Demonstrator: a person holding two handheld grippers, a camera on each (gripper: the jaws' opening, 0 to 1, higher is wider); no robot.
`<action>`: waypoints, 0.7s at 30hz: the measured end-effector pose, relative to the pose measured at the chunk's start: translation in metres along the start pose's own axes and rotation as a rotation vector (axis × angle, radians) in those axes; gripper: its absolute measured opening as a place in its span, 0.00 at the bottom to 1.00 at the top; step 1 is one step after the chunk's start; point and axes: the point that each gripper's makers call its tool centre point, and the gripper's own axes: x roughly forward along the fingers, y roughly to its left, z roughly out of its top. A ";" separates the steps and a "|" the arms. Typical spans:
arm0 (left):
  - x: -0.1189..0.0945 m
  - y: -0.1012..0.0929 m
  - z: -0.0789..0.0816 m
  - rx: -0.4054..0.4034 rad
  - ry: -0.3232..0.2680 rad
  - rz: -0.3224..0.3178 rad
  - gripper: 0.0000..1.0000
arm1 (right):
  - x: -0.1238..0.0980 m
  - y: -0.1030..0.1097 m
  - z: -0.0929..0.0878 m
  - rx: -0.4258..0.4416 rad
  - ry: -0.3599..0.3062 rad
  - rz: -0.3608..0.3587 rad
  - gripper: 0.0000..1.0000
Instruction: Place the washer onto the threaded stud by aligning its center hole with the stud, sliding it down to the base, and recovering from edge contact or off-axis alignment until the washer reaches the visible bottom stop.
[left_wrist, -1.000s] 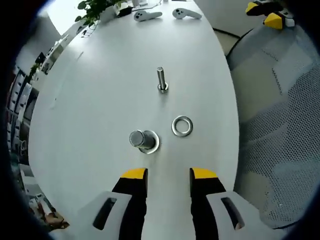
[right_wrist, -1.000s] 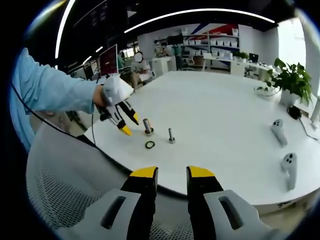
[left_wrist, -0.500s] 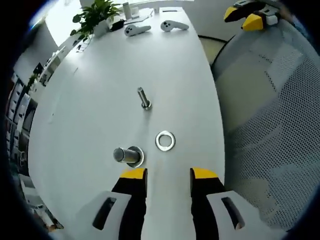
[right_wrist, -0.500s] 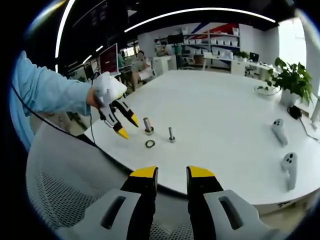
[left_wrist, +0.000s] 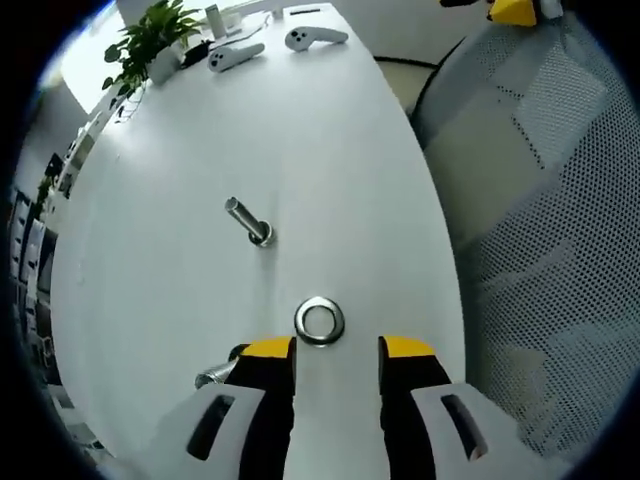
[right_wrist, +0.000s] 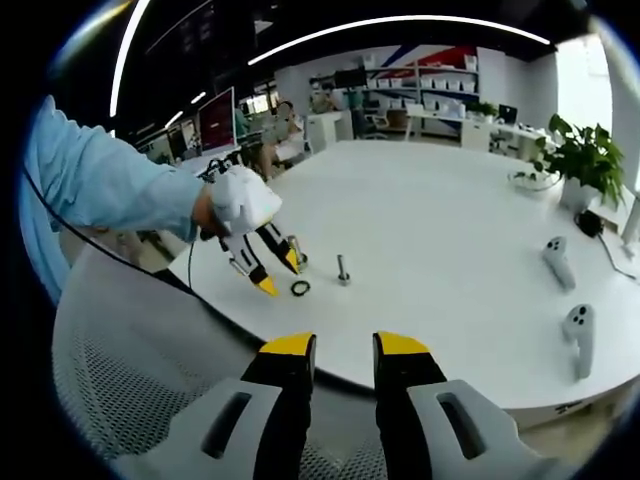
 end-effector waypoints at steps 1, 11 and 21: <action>0.002 0.000 0.001 0.001 0.002 -0.001 0.30 | 0.000 0.000 0.000 0.000 0.000 0.000 0.25; 0.014 0.006 0.004 -0.008 0.014 -0.003 0.33 | 0.000 0.000 0.000 -0.001 -0.002 -0.002 0.25; 0.015 0.002 0.003 -0.016 0.011 -0.014 0.30 | 0.000 0.001 0.001 -0.004 -0.006 0.004 0.25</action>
